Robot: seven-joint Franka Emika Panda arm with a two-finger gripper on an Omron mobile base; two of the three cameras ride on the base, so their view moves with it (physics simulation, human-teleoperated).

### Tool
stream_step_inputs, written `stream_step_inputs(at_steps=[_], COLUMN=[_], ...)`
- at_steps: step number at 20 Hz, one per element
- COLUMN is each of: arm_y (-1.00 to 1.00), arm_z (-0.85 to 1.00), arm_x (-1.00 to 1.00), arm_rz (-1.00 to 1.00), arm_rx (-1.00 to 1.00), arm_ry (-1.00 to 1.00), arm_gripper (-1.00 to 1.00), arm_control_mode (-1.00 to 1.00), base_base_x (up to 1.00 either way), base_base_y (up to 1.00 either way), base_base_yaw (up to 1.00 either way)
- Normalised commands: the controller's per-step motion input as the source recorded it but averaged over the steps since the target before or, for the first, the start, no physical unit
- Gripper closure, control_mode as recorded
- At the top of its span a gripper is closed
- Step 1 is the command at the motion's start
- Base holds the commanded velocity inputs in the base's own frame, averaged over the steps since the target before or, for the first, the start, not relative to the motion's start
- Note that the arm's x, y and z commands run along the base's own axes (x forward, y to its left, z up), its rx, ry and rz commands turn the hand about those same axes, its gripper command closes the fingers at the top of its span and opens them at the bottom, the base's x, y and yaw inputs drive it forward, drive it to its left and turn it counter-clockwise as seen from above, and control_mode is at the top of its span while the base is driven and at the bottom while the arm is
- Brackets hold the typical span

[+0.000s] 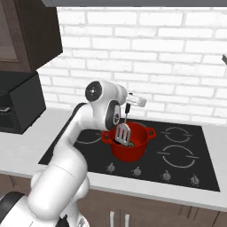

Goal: Put the avocado and cucumber in the pot. Retrieve the spatula and lightly stir the vegetables in the pot.

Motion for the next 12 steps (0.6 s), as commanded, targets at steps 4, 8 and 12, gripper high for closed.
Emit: stream_step_inputs(at_steps=[4,8,12], arm_y=[0.0,0.01,0.0], arm_z=[-0.09,-0.23,-0.34], arm_x=[0.22,0.23,0.1], arm_rz=[0.0,0.0,0.0], arm_rx=[-0.01,0.0,0.0], arm_ry=[0.16,0.01,-0.01], arm_gripper=[1.0,1.0,1.0], arm_control_mode=[-1.0,-1.0,-1.0], base_base_x=[0.0,0.0,0.0], base_base_y=[0.0,0.0,0.0], base_base_yaw=[0.0,0.0,0.0])
